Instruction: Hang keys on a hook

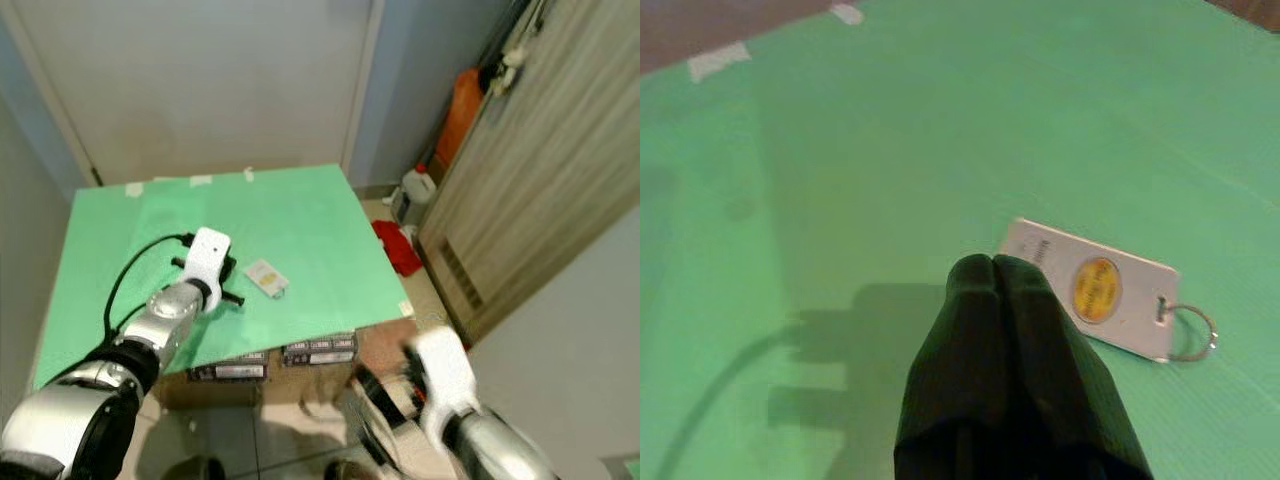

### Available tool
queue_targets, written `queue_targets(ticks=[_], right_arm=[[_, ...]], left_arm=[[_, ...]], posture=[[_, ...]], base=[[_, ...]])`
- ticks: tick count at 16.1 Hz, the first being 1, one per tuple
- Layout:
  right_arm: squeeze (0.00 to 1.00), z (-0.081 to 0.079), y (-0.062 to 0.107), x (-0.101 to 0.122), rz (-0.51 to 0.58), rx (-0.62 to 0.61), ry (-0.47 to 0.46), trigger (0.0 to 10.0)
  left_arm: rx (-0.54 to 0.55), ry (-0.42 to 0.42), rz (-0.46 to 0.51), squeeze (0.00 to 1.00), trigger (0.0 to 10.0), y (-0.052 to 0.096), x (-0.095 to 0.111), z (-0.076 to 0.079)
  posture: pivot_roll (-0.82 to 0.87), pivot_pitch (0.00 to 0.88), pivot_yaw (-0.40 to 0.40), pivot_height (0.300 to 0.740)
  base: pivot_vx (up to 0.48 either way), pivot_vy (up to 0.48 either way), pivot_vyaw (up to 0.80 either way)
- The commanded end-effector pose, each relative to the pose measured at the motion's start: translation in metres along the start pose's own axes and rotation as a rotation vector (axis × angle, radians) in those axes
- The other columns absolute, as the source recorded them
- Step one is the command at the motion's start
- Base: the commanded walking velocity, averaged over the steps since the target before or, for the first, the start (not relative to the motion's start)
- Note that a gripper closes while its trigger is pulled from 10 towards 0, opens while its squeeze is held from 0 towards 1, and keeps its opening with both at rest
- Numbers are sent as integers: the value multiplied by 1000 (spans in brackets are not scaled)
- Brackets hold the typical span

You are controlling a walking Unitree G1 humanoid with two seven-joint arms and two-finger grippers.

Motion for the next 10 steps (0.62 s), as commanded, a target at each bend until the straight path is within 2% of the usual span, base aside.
queue_targets(ticks=[1,3,7,10], right_arm=[[0,2,14,2,6,-12,4,10000],[0,2,26,-5,-29,-31,-6,10000],[0,0,34,-4,-40,-42,-12,10000],[0,-3,46,-5,-60,-41,-14,10000]], left_arm=[[13,-3,-10,0,10000,0,-3,0],[28,-15,-19,0,10000,0,-2,-5],[53,-9,-48,0,10000,3,-11,-12],[67,67,-94,0,10000,7,-26,-16]], posture=[[-378,169,-55,732],[-390,179,-53,732],[-411,203,-58,732],[-428,218,-70,732]], base=[[0,0,0],[0,0,0],[0,0,0],[0,0,0]])
Point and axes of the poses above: a point about 5 cm out from each wrist's last joint towards the gripper, its own y axis pointing back from the gripper into the wrist, its own x axis along the axis of the wrist's last joint, z = x × y, the point moved 2 cm from there along -y, pointing out of the wrist towards the gripper, and after that the axes turned 10 degrees about y, right-handed, at the moved point
